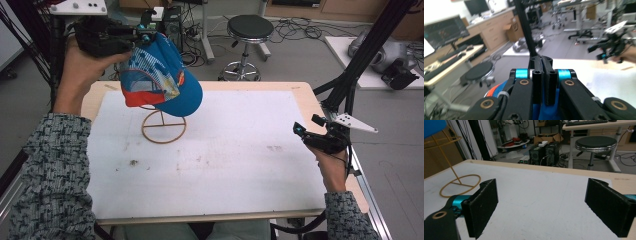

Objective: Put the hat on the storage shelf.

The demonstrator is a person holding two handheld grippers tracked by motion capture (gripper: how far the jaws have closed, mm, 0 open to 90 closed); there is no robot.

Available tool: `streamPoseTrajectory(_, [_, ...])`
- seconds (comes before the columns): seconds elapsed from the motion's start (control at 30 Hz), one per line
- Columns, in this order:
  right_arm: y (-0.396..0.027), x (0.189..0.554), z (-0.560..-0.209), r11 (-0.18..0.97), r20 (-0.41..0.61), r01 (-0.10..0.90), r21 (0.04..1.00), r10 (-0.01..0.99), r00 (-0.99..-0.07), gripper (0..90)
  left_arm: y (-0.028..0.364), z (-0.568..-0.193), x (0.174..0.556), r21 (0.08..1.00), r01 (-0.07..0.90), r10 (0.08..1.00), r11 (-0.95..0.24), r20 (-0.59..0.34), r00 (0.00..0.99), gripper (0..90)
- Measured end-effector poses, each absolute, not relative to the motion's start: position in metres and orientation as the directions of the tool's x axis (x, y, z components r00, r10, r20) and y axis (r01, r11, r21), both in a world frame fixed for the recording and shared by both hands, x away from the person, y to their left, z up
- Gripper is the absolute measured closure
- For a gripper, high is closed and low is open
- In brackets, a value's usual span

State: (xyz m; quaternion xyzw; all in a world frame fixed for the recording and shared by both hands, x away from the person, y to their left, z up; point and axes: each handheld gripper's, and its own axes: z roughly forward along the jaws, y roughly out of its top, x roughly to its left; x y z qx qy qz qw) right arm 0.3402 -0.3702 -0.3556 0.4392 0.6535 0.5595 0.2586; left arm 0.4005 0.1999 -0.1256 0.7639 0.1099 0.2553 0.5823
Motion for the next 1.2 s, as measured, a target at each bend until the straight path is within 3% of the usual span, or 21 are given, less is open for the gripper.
streamPoseTrajectory(0.63, [-0.369, 0.341, -0.357, -0.006, 0.153, 0.294, 0.956, 0.864, -0.48, 10.6, 0.245, -0.188, 0.446, 0.945, 0.056, 0.583, -0.322, 0.151, 0.799, 87.4])
streamPoseTrajectory(1.2, [-0.367, 0.343, -0.361, 0.003, 0.151, 0.305, 0.952, 0.864, -0.479, 10.6, 0.268, -0.225, 0.46, 0.948, 0.109, 0.621, -0.299, 0.107, 0.776, 87.5])
